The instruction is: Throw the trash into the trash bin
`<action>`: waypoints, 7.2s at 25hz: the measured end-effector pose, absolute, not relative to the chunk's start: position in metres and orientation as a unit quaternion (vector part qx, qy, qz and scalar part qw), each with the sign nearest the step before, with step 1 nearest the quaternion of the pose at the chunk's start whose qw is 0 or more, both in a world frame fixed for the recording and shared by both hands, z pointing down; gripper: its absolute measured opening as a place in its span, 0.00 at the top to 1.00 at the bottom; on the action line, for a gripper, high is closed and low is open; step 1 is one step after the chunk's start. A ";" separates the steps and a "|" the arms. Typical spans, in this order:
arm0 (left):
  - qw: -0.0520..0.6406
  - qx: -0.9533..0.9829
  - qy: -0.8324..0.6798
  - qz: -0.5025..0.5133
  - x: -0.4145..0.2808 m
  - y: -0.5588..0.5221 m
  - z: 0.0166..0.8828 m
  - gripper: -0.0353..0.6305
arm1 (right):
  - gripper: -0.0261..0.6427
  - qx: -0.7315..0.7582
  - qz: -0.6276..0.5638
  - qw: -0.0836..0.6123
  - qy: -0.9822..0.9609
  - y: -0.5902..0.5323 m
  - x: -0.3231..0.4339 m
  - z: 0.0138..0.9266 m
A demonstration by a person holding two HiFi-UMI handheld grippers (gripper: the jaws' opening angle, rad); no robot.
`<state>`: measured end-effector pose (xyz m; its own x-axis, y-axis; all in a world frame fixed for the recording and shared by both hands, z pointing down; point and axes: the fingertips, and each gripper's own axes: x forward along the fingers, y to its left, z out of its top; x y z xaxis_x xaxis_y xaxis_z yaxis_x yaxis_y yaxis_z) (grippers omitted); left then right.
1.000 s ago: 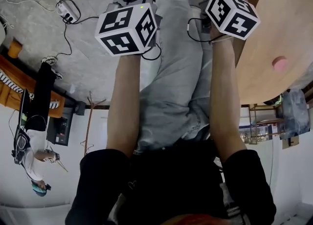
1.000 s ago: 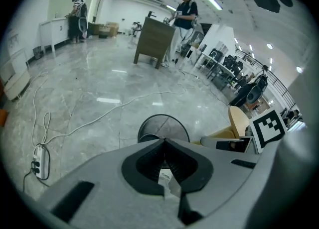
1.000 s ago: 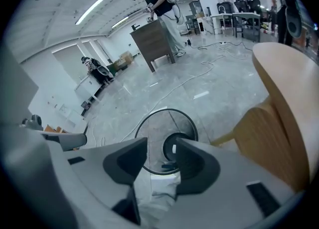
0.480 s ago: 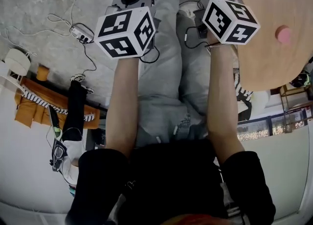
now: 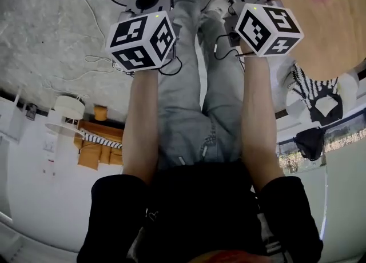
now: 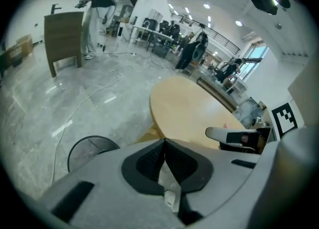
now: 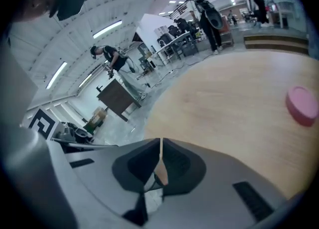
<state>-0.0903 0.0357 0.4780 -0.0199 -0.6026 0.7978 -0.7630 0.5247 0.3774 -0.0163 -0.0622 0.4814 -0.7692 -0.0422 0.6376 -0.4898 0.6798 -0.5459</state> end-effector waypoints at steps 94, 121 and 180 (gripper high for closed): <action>0.489 0.265 -0.826 -0.093 -0.086 0.192 0.489 0.94 | 0.48 -0.102 0.132 0.420 -0.892 0.057 -0.087 0.504; 0.471 0.194 -0.849 -0.141 -0.123 0.267 0.559 0.94 | 0.48 -0.219 0.189 0.452 -0.844 0.152 -0.141 0.605; 0.083 0.781 -0.617 -0.049 0.222 -0.194 -0.171 0.94 | 0.94 0.437 0.098 -0.085 -0.890 -0.222 0.332 -0.152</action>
<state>0.2218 -0.1943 -0.1706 0.2328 -0.9722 0.0250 -0.9559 -0.2240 0.1901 0.3317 -0.2216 -0.1524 -0.6030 -0.7950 -0.0658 -0.7617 0.5983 -0.2488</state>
